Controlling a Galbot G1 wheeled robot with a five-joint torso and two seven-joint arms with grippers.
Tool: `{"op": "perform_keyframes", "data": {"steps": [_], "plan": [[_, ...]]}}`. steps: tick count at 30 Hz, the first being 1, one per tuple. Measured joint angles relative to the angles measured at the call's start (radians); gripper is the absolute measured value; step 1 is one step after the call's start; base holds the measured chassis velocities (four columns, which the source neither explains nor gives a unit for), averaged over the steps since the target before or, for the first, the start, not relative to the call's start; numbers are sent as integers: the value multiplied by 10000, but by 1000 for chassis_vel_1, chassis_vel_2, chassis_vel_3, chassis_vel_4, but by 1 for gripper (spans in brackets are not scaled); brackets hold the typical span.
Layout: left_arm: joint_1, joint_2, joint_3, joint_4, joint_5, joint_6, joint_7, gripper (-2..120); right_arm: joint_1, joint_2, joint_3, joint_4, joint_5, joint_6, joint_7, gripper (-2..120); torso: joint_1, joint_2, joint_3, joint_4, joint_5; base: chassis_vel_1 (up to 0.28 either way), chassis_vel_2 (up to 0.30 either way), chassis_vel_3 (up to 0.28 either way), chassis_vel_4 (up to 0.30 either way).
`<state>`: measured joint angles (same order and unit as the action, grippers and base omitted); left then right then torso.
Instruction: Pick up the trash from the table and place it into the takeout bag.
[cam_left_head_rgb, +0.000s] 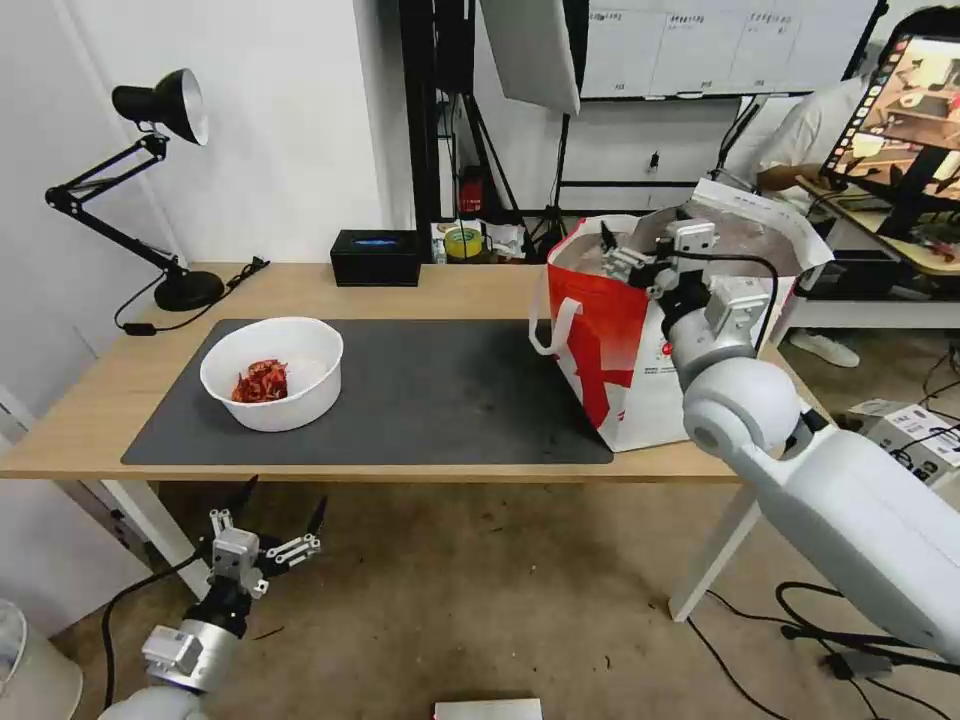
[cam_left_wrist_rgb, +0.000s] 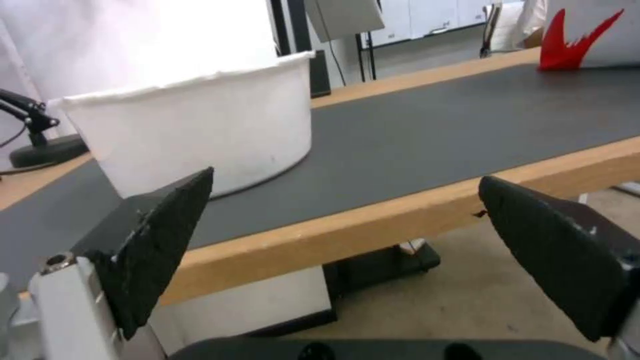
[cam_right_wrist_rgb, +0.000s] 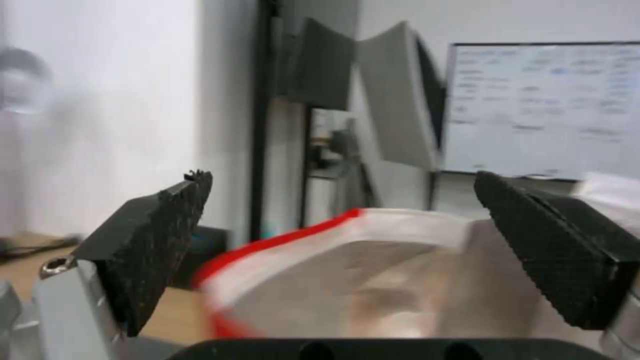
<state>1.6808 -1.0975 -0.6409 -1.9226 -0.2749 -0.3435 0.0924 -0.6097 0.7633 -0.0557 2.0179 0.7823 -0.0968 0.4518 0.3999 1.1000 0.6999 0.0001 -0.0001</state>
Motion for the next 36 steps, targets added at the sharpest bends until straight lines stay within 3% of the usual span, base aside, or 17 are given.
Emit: {"op": "perform_keyframes", "data": {"steps": [12,25,36], "plan": [[-107,8,-89,105,-108,-3,-15,100,-3545,-435,1290,1570,-166,1431,-1943,100,0,1,0,-1,2,0,0,0,0],[-157,-60,-108,392,-117,-178,3,100,-7855,304,2933,1491,-2067,2711,-2050,100,0,0,0,-2,2,0,0,0,0],[-207,-53,-53,457,-127,-210,10,100,-9257,1265,3011,857,-3932,3477,-1779,100,1,0,-1,-2,1,0,0,0,0]]}}
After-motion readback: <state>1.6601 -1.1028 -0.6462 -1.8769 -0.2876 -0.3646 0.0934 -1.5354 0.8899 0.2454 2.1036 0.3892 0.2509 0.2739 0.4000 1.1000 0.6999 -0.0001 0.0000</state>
